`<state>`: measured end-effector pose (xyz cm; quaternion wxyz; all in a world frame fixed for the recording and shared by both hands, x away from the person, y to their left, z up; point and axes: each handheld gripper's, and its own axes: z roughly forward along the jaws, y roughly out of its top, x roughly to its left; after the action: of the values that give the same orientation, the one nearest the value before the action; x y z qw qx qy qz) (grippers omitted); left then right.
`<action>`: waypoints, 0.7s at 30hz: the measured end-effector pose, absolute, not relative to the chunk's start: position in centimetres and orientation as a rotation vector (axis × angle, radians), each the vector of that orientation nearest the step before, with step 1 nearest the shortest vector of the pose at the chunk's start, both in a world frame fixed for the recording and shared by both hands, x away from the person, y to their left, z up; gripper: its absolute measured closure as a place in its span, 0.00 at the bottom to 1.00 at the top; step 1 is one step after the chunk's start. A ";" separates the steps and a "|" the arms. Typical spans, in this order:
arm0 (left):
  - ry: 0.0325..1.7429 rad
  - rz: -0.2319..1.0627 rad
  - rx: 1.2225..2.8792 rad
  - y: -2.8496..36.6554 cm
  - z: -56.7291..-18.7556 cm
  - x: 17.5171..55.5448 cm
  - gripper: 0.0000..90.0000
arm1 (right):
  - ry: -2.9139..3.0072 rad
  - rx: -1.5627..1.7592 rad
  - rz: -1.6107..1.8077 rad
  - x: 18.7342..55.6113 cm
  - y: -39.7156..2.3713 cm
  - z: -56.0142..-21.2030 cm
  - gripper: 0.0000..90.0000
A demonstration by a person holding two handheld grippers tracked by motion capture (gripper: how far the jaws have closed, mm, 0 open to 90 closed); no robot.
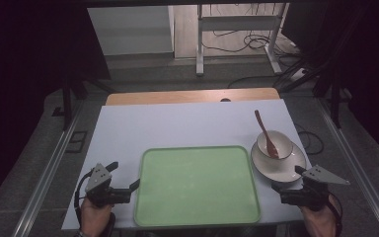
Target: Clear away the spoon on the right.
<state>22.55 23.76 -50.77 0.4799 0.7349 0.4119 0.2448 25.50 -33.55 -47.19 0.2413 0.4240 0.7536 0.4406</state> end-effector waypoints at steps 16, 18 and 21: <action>1.008 0.596 1.765 24.0 -50.7 22.4 0.00 | 2.030 1.181 1.166 25.6 -34.1 -47.2 0.00; 1.010 0.599 1.764 24.0 -50.7 22.4 0.00 | 2.033 1.182 1.157 25.6 -34.1 -47.2 0.00; 1.010 0.599 1.761 24.0 -50.7 22.4 0.00 | 2.035 1.183 1.137 25.8 -34.0 -47.2 0.00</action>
<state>22.41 24.02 -50.70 0.4903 0.7252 0.4157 0.2468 25.75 -33.98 -47.22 0.2605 0.4370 0.7515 0.4199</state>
